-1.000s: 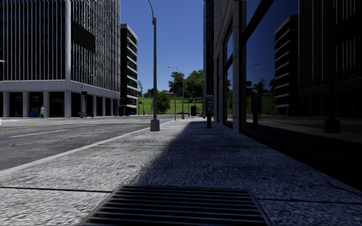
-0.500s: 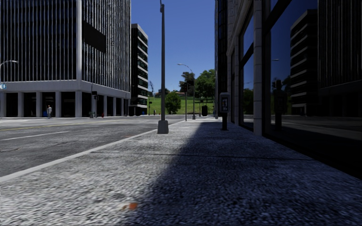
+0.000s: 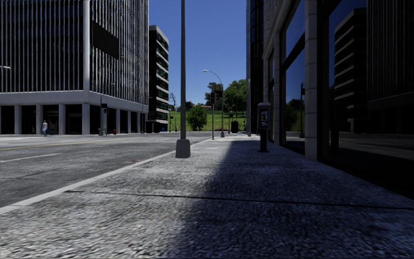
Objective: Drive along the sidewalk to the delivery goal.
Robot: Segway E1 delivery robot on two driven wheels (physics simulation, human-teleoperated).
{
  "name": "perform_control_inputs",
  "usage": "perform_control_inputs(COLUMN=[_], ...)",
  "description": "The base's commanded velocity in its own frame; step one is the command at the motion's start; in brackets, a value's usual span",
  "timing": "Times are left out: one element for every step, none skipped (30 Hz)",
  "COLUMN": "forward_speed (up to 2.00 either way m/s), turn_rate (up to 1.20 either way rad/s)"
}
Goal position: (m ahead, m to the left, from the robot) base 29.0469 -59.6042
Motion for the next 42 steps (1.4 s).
perform_control_inputs(forward_speed=[2.00,2.00,2.00,2.00,2.00,2.00,2.00,2.00,2.00,2.00,2.00,2.00,2.00,2.00,2.00,2.00,2.00,2.00,2.00,2.00,2.00,2.00,2.00,2.00,2.00,2.00,2.00,2.00,2.00,2.00,2.00,2.00,2.00,2.00,2.00,2.00,2.00,2.00,2.00,2.00,2.00,2.00], turn_rate=[0.02,0.15,0.15,0.20,0.21,0.21,0.11,0.00,0.00,0.00,0.00,0.00,0.00,0.00,0.00,0.00,0.00,0.00,0.00,0.00,0.00,0.00,0.00,0.00,0.00,0.00,0.00,0.00,0.00,0.00,0.00,-0.02,-0.08,-0.08,-0.10,-0.14,-0.17,-0.17,-0.18,-0.18,-0.18,-0.18])
